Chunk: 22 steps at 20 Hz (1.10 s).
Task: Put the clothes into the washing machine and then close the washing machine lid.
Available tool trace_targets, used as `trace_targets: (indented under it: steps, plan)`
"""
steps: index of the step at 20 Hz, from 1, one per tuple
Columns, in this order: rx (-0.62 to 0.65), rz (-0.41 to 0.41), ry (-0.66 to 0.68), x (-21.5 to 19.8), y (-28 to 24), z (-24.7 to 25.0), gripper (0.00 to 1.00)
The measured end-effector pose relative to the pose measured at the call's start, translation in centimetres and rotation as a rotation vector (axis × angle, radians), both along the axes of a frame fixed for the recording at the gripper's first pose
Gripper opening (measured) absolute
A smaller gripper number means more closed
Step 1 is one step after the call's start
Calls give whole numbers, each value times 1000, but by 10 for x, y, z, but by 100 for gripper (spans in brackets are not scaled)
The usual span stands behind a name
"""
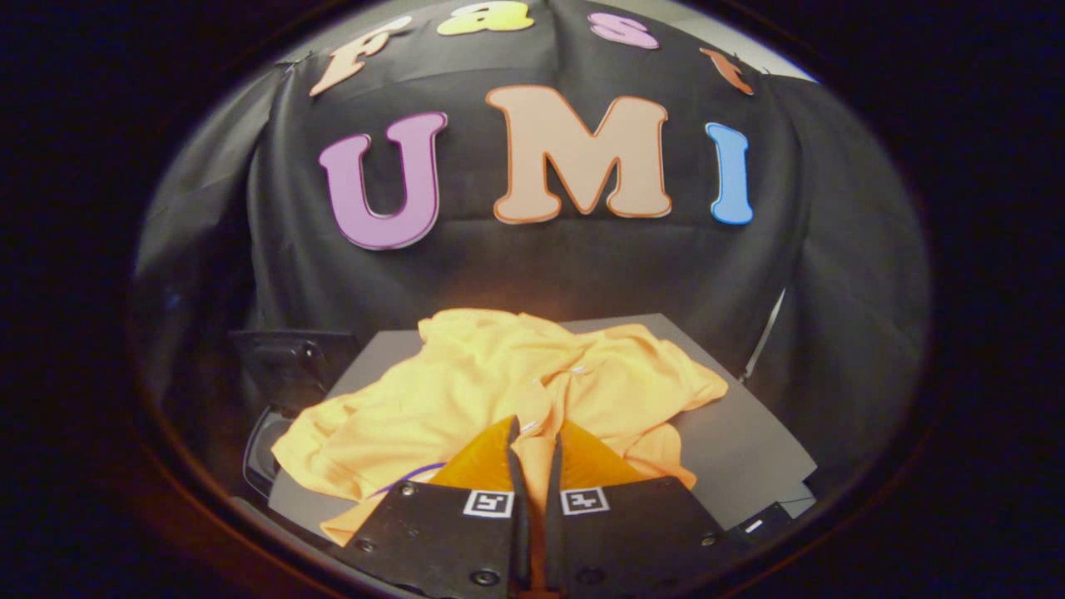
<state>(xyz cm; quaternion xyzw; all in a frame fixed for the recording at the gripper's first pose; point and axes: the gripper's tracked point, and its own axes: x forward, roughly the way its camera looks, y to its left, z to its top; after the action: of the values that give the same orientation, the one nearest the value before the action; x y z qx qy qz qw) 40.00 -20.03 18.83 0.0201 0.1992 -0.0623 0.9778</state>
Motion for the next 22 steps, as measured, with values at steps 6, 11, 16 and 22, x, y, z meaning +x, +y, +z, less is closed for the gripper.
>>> trace_targets:
  steps: [6, 11, 16, 22]
  plan:
    - [-17, 117, -98, 13, 78, 49, 7]
    - [69, 201, -120, 29, 142, 59, 7]
    - [75, 277, -89, 54, 202, 49, 6]
    - [115, 376, -53, 76, 280, 20, 6]
